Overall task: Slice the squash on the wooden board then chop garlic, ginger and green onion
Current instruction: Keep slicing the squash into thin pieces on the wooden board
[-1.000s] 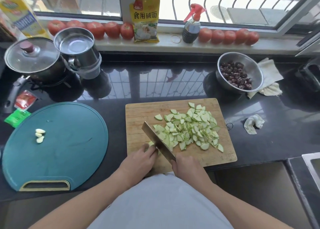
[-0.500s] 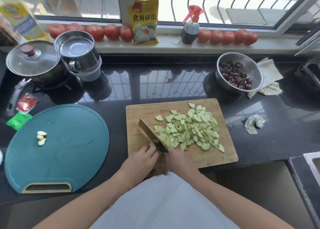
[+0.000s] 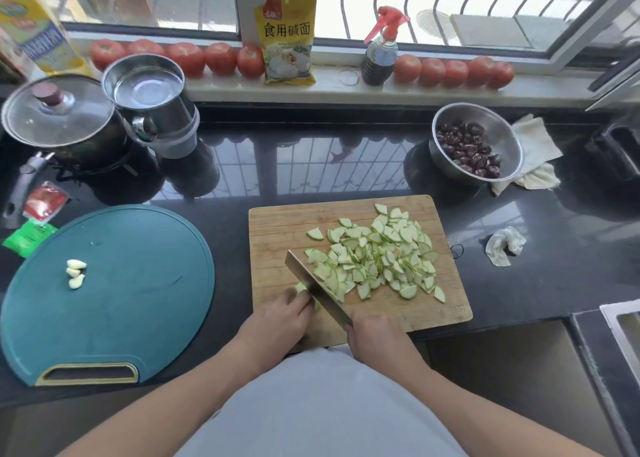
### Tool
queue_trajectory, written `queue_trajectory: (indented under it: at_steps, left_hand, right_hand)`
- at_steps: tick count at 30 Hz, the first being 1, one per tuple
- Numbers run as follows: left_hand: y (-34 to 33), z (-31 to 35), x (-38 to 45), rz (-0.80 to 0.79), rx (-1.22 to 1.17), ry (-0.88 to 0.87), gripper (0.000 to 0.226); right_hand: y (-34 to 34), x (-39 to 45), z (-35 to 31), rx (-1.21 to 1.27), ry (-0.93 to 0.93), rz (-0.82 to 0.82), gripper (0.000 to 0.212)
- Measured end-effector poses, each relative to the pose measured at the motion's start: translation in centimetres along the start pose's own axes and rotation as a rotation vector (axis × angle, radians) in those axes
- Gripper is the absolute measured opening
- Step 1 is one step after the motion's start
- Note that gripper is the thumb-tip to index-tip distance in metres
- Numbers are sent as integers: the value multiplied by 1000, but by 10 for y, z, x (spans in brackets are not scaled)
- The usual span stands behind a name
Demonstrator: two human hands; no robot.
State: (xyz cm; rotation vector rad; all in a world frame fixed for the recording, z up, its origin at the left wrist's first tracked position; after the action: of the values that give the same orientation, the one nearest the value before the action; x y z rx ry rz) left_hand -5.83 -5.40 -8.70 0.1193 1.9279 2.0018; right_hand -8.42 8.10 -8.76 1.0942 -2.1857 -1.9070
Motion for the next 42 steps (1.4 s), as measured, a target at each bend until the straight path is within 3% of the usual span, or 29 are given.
queue_trajectory:
  at_steps: [3,9,15,23,29,36,42]
  left_hand:
    - [-12,0,0,-52,20,-2,45]
    - [8,6,-4,105,6,-83,31]
    - [7,1,-6,137,-19,-50,30]
    - [6,0,-4,115,-56,-19,39]
    - [6,0,-4,134,-78,-31,27]
    - [7,-5,-7,136,-103,-7,25]
    - [8,-3,-5,126,-114,-13,36]
  right_hand:
    - [-8,8,-3,-21,10,-35,15]
    - [-2,39,-16,38,-28,49,17]
    - [5,7,-1,127,-23,43,23]
    - [-1,-3,-1,52,-14,-9,20]
    - [-5,28,-16,14,6,-17,10]
    - [15,25,-20,121,5,60,18]
    - [11,-3,-9,110,1,-7,20]
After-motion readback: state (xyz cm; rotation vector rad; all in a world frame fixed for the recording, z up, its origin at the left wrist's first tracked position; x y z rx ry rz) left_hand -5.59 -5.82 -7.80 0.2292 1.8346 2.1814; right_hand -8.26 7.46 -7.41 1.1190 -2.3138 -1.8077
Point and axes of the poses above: each hand's wrist, its own x-axis towards the middle knuckle, its own y-axis out of the back of the hand, z = x × y, the point moved 9 cm from there along x, towards the middle knuckle, and after that the axes turned 8 degrees about y, right-handed, at the moved point
